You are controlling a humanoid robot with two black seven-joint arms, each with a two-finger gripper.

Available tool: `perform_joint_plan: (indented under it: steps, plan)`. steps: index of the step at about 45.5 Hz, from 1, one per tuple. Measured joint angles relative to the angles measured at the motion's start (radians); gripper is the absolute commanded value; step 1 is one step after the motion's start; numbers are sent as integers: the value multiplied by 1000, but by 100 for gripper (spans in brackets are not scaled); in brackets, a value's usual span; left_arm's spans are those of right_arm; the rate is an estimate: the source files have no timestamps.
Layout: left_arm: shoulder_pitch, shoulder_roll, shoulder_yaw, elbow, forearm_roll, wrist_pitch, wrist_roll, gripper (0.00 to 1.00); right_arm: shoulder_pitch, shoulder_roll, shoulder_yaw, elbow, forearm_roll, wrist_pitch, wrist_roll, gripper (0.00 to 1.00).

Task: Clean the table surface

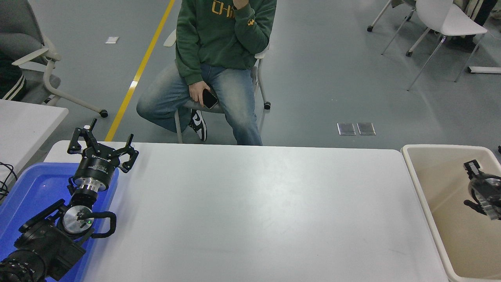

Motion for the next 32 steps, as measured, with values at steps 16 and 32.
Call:
perform_joint_plan:
  steps: [16,32]
  plan:
    - [0,0,0,0,0,0,0,100,13,-58,15,156,2,4,4,100]
    - [0,0,0,0,0,0,0,100,-6,-133,313,429,4,-1,8,100]
